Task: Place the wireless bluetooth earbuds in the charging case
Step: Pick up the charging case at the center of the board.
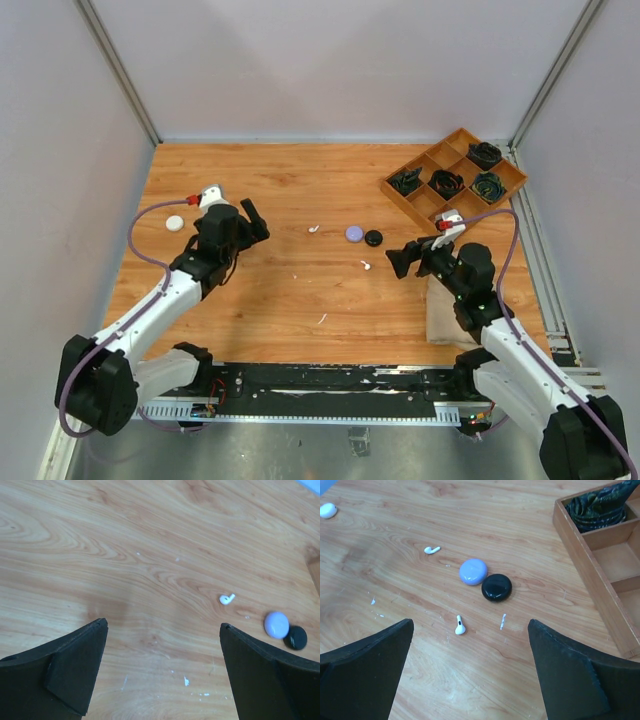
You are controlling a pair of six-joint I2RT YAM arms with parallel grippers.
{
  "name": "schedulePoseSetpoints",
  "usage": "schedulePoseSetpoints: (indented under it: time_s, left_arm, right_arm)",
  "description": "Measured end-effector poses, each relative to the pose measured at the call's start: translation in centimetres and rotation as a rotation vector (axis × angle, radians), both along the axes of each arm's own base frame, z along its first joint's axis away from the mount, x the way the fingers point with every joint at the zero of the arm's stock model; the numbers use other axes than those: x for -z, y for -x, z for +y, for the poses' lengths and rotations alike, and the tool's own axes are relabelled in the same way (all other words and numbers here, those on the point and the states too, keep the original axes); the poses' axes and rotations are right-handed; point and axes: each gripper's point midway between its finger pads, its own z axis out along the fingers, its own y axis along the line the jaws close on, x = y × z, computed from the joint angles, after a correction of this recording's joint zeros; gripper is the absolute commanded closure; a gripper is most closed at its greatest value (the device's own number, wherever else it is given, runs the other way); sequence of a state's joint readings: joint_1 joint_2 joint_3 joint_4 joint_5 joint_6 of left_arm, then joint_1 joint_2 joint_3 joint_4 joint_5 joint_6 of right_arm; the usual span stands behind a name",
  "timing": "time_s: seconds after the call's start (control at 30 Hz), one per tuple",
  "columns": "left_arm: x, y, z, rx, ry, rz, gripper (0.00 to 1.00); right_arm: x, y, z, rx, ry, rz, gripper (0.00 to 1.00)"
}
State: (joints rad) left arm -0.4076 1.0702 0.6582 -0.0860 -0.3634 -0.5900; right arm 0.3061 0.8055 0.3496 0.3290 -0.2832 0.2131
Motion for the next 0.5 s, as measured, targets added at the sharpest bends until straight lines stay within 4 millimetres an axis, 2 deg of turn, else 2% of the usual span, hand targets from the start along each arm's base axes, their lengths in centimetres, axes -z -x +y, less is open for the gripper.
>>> schedulePoseSetpoints:
  time_s: [0.2,0.5]
  left_arm:
    - [-0.2,-1.3,4.1,-0.126,-0.031,0.068,0.01]
    - [1.7,-4.1,13.8,-0.351,-0.054,0.193,0.01]
  right_arm:
    - [-1.0,0.1,0.0,-0.003,-0.021,-0.067,0.01]
    - [-2.0,-0.1,-0.1,0.011,-0.021,-0.113,0.01]
